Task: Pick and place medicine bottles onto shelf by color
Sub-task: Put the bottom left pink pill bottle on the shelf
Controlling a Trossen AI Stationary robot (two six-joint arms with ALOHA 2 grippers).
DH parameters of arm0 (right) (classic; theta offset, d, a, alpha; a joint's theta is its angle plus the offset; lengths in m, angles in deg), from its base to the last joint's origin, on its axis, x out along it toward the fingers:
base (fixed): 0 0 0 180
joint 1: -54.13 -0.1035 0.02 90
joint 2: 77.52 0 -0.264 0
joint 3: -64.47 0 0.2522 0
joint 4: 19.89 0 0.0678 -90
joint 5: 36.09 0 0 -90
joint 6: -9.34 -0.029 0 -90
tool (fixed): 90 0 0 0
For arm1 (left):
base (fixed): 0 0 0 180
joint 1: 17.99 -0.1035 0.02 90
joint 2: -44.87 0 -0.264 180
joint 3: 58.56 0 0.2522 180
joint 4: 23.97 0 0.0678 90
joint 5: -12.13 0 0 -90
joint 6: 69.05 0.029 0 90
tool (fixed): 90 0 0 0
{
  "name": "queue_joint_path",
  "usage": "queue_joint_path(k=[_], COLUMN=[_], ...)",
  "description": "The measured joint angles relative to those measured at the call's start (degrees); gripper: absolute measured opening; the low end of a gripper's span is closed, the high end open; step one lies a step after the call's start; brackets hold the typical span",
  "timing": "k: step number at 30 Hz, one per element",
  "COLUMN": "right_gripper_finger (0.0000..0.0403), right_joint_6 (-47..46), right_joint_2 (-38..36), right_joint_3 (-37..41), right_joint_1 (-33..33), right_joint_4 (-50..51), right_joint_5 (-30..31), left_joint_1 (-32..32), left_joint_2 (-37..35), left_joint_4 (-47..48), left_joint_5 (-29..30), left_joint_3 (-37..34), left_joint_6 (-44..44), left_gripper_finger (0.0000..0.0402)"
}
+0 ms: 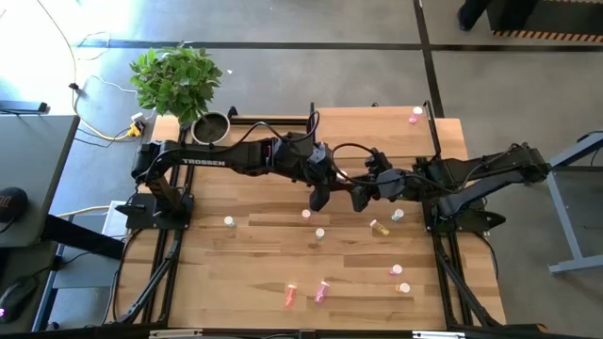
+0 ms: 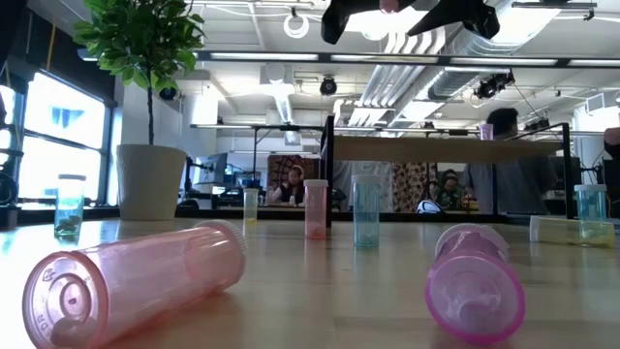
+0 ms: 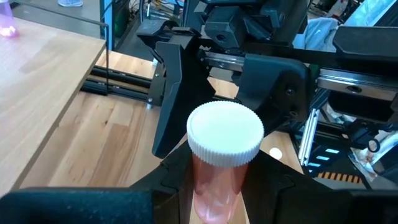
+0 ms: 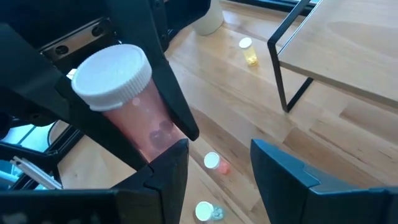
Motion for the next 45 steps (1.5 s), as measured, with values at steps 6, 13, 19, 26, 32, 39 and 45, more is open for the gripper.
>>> queue_joint_path(k=[6, 13, 19, 26, 32, 39, 45], right_gripper_finger=[0.0167, 0.0167, 0.0167, 0.0167, 0.0178, 0.0233, 0.0247], right_joint_6=[-0.6, -0.5, 5.2, 21.2, 31.3, 40.8, 52.1], right_joint_2=[-1.3, -4.2, -7.6, -9.1, -9.1, -9.1, -8.6], right_joint_3=[0.0, 0.0, 0.0, 0.0, 0.0, 0.0, 0.0], right_joint_1=[-0.2, -0.2, -0.2, 1.7, 5.2, 12.2, 16.0], right_joint_4=[1.2, 4.2, 3.9, -0.5, -4.1, -7.6, -9.1], right_joint_5=[-0.5, -0.8, -0.6, -0.2, -0.2, -12.5, -22.1], left_joint_1=[-0.1, -0.2, -0.2, -0.1, -0.1, -0.1, -0.1], left_joint_2=[0.0, 0.1, 0.1, 0.1, 0.1, 0.1, 0.1], left_joint_4=[0.7, 3.4, 6.7, 7.3, 7.2, 7.0, 5.1], left_joint_5=[0.3, 1.5, 3.8, 3.8, 4.7, 8.3, 11.2], left_joint_3=[0.0, 0.0, 0.0, 0.0, 0.0, 0.0, 0.0], left_joint_6=[0.0, 1.0, 3.0, 3.4, 5.0, 5.0, 5.0], left_gripper_finger=[0.0095, 0.0095, 0.0095, 0.0095, 0.0095, 0.0095, 0.0095])
